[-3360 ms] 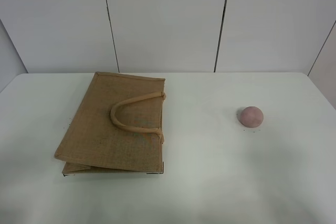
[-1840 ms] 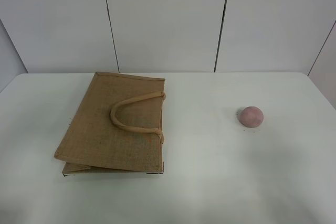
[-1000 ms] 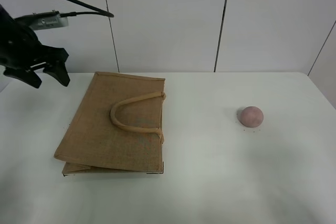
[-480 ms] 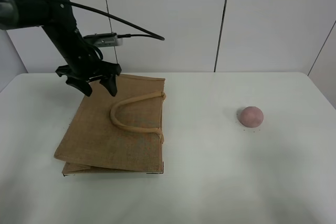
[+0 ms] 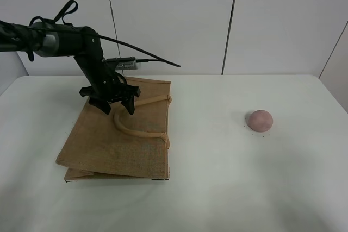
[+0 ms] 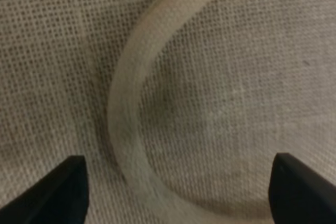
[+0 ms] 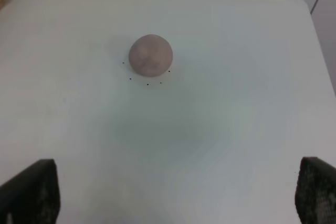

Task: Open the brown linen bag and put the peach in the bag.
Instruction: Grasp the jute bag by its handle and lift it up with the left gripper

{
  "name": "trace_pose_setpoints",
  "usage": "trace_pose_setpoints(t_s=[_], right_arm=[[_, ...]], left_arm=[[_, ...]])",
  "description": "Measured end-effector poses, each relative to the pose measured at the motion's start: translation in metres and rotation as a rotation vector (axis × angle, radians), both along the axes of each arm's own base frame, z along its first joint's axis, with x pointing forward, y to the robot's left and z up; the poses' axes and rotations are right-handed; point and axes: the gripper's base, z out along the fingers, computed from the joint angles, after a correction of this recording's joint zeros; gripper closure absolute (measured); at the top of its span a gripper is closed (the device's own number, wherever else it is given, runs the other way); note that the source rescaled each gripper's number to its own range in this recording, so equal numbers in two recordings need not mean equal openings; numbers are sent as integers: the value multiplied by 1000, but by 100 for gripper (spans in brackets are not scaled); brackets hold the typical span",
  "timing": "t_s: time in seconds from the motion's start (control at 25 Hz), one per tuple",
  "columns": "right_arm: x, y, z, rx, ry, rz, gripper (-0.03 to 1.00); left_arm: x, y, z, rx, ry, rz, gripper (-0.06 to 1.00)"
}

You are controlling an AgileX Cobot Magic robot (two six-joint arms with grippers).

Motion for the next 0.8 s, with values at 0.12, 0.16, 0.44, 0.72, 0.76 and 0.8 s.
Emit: trace_pose_setpoints(t_s=[0.12, 0.16, 0.44, 0.72, 0.76, 0.8], right_arm=[[0, 0, 0, 0, 0, 0, -3], [0, 0, 0, 0, 0, 0, -3], [0, 0, 0, 0, 0, 0, -3], [0, 0, 0, 0, 0, 0, -3], [0, 0, 0, 0, 0, 0, -3], [0, 0, 0, 0, 0, 0, -3]], left_arm=[[2, 1, -6, 17, -8, -7, -6], [2, 1, -8, 22, -6, -9, -6], [3, 1, -25, 31, 32, 12, -6], [5, 1, -43, 37, 45, 18, -2], [5, 1, -43, 39, 45, 17, 2], [5, 1, -43, 40, 45, 17, 8]])
